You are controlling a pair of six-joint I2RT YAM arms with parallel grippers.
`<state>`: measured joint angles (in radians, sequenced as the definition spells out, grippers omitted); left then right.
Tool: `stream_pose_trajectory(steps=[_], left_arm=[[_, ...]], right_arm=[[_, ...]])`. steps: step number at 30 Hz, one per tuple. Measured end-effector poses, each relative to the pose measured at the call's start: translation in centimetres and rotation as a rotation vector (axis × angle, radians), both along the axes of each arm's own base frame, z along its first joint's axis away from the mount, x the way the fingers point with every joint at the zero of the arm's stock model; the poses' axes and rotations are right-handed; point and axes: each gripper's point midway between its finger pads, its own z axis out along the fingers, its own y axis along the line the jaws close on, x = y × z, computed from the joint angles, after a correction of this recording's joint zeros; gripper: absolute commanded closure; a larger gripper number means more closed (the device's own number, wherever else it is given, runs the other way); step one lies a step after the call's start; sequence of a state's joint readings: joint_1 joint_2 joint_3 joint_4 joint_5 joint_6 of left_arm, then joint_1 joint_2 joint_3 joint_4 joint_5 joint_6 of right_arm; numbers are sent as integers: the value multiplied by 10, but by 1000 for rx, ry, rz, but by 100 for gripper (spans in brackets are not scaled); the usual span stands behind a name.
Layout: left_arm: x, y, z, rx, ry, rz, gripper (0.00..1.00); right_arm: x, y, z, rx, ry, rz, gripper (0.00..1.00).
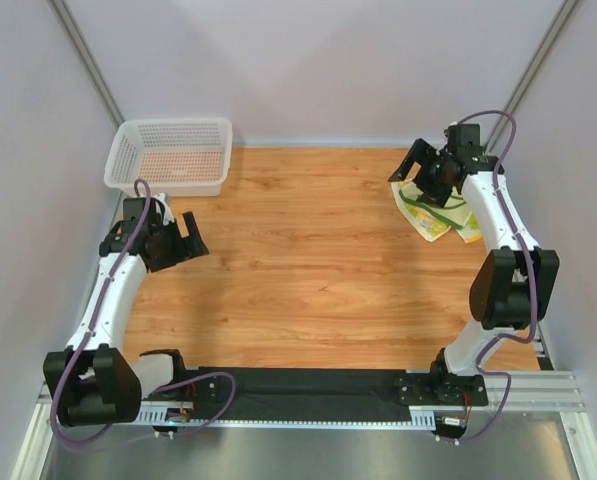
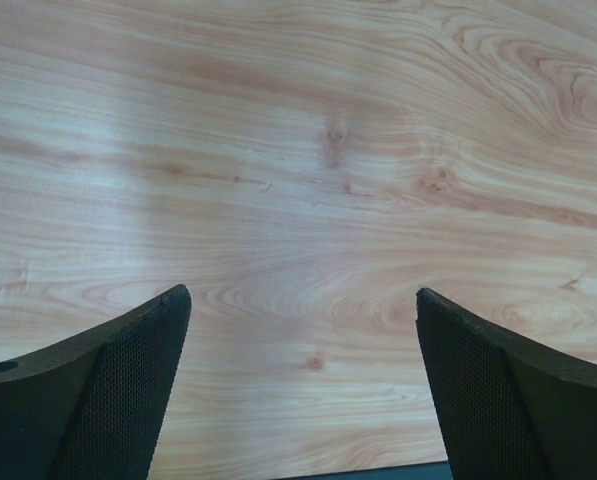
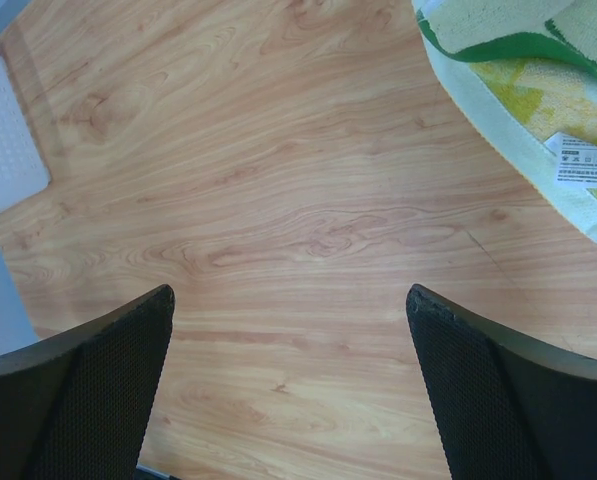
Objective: Roll the towels
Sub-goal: Grab a towel with the right arm
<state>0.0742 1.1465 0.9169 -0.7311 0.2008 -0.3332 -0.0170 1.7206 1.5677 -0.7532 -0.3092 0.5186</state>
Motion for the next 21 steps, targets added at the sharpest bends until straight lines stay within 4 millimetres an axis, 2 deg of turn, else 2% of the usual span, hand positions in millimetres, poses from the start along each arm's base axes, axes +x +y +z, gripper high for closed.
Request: stream_pose_trajectory(steps=[3, 6, 9, 12, 15, 17, 21], left_arm=[[1, 0, 2, 6, -11, -2, 0], [2, 2, 2, 20, -14, 3, 0], [2, 2, 1, 27, -14, 3, 0], [2, 3, 0, 42, -8, 5, 0], [2, 5, -7, 59, 16, 13, 0], [2, 7, -13, 69, 44, 19, 0], [-2, 12, -25, 92, 97, 33, 0]], right_arm=[[1, -2, 2, -34, -6, 2, 0], [8, -6, 16, -75, -55, 17, 0], [19, -11, 30, -113, -94, 26, 0], [35, -21, 30, -172, -80, 10, 2], [52, -38, 14, -264, -14, -19, 3], [59, -51, -6, -330, 53, -33, 3], [50, -64, -46, -396, 191, -32, 4]])
